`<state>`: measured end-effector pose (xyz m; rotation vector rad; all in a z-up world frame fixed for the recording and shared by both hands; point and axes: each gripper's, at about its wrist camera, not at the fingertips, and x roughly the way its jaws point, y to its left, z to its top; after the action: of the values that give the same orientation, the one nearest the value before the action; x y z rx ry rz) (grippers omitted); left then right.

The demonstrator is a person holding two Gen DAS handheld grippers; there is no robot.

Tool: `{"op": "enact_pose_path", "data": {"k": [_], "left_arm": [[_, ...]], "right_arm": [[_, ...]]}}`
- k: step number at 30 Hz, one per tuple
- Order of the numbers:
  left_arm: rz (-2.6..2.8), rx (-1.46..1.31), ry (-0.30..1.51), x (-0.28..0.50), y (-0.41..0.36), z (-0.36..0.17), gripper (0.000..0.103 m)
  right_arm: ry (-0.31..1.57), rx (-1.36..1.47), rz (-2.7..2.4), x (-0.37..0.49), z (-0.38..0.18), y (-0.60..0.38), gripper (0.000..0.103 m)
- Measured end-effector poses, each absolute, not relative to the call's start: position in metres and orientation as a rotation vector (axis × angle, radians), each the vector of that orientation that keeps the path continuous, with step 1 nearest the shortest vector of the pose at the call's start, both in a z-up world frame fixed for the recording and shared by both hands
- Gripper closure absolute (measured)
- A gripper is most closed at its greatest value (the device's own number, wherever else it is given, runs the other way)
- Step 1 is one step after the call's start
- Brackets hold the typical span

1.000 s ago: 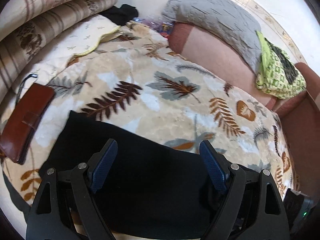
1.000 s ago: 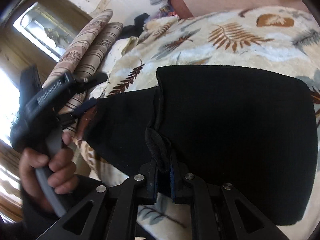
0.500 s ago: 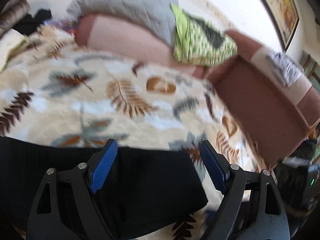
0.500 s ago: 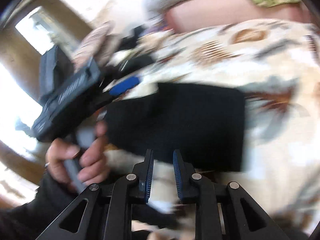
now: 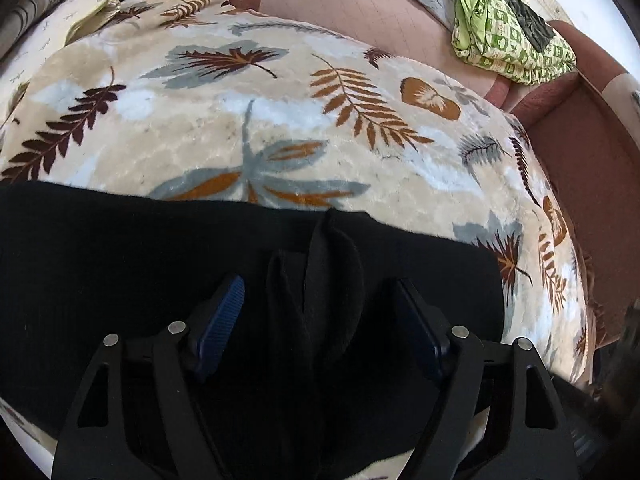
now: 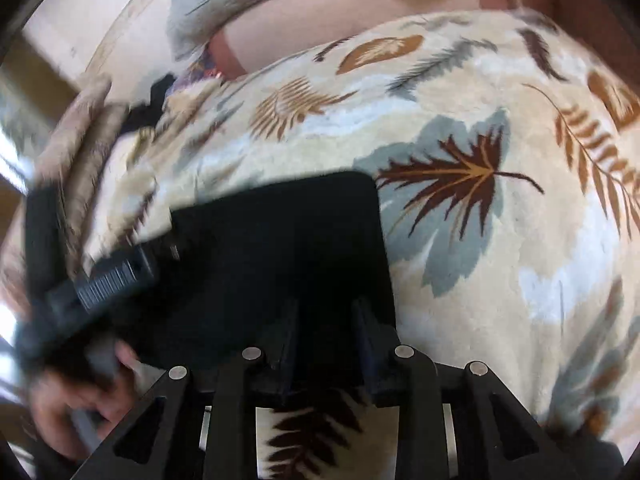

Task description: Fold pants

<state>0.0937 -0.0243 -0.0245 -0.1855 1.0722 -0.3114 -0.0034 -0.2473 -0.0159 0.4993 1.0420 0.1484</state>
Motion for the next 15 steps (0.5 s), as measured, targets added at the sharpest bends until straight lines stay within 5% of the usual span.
{"op": "enact_pose_path", "data": {"k": [5, 8, 15], "left_arm": [[-0.313, -0.177, 1.065, 0.081, -0.02, -0.026, 0.025], [-0.323, -0.191, 1.066, 0.071, -0.014, -0.026, 0.026], [-0.335, -0.226, 1.042, 0.04, -0.002, -0.026, 0.026]], "right_arm": [[0.887, 0.366, 0.14, 0.031, 0.01, -0.26, 0.075], [1.035, 0.3, 0.227, 0.064, -0.045, -0.252, 0.074], [0.984, 0.244, 0.355, 0.079, 0.02, -0.226, 0.073]]}}
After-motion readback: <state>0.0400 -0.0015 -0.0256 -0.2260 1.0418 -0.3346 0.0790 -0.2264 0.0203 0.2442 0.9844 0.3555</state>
